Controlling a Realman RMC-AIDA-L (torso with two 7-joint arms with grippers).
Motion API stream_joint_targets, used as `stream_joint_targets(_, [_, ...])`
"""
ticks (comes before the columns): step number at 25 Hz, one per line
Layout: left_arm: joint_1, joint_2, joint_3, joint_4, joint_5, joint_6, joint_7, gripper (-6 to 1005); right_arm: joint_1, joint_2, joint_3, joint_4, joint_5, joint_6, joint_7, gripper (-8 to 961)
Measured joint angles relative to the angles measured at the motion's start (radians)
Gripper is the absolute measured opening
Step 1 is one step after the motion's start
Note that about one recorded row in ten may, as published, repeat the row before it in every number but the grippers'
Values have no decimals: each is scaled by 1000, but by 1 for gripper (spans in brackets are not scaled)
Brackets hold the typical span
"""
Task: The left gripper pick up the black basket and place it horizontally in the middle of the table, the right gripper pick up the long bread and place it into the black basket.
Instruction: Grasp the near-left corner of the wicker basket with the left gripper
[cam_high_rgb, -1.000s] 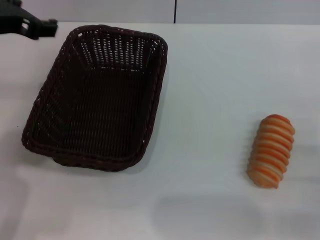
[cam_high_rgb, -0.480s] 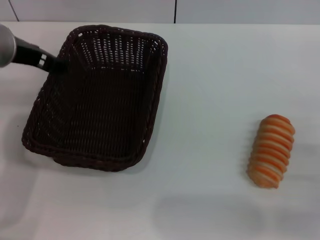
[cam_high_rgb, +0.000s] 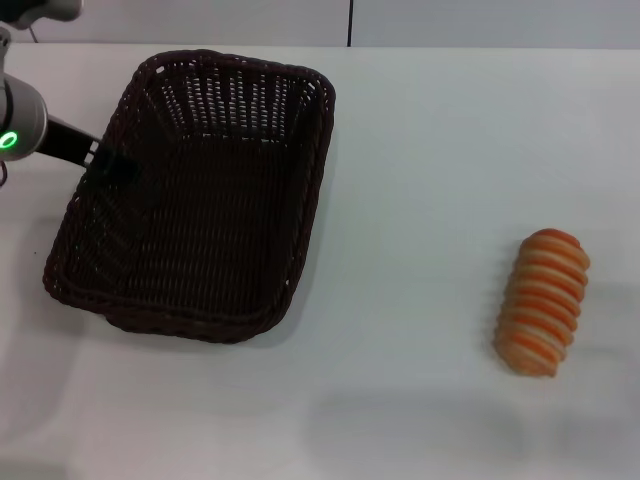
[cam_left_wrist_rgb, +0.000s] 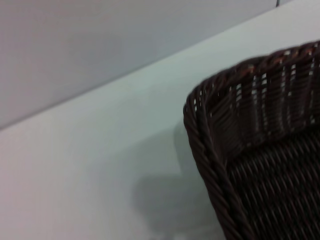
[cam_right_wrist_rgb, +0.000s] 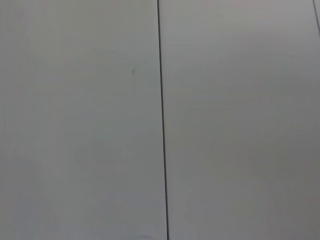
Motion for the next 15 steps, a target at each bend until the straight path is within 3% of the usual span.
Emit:
stream_joint_targets(10, [-23, -2, 9, 41, 3, -18, -2, 715, -6, 0, 0, 2, 2, 5, 0, 763])
stream_joint_targets(15, [-23, -2, 11, 39, 6, -20, -2, 464, -7, 0, -5, 4, 2, 6, 0, 763])
